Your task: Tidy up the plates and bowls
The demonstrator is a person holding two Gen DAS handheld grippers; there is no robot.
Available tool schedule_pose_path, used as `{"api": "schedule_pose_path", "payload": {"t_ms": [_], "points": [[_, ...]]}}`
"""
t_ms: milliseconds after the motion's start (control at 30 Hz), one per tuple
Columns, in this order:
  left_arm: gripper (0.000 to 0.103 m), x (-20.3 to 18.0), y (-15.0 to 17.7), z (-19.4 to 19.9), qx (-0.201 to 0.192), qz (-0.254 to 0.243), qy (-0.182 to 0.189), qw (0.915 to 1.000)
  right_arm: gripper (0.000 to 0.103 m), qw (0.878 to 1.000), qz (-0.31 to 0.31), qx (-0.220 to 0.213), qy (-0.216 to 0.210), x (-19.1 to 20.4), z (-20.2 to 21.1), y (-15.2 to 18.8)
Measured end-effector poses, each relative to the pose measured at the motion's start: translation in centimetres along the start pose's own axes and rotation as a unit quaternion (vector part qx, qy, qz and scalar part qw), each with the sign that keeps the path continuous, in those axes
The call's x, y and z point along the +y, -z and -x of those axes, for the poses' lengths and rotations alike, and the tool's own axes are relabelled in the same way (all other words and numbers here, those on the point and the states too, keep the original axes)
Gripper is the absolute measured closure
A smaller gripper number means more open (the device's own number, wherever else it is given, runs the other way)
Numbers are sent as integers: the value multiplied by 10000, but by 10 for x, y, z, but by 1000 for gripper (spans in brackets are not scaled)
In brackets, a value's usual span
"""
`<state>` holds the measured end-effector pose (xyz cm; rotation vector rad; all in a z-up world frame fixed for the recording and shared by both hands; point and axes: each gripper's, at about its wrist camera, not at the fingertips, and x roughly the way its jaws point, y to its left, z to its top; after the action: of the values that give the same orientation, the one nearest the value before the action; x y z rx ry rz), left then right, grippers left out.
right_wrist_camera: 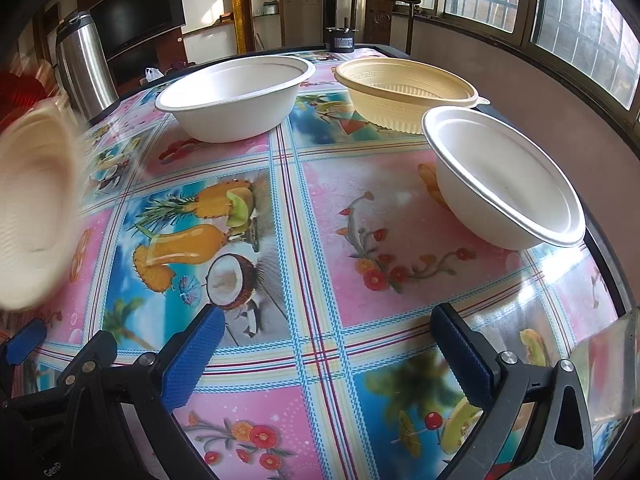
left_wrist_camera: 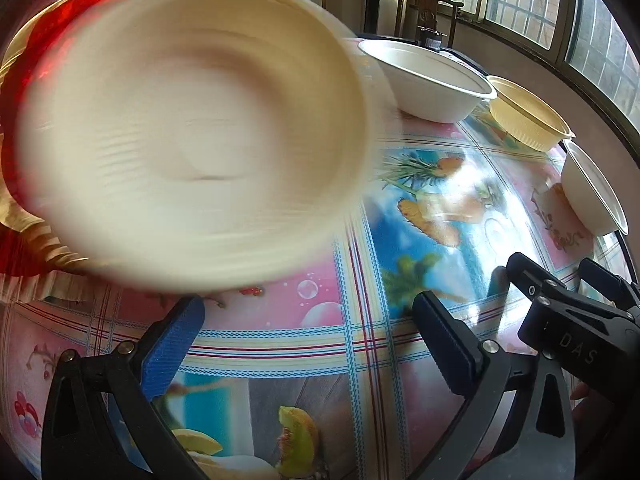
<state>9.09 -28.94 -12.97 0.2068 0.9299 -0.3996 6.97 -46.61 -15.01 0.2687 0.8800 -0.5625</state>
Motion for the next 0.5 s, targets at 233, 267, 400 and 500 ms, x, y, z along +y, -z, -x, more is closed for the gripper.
{"api": "schedule_pose_path", "payload": {"t_ms": [233, 267, 400, 500], "points": [[0, 1, 0, -1, 1, -3, -2, 10000, 0, 10000, 25, -2, -34, 1, 0, 0], [0, 1, 0, -1, 1, -2, -4, 10000, 0, 10000, 26, -1, -35, 1, 0, 0], [0, 1, 0, -1, 0, -1, -6, 10000, 0, 10000, 27, -1, -31, 3, 0, 0], [0, 2, 1, -1, 1, -1, -5, 10000, 0, 10000, 27, 0, -31, 2, 0, 0]]}}
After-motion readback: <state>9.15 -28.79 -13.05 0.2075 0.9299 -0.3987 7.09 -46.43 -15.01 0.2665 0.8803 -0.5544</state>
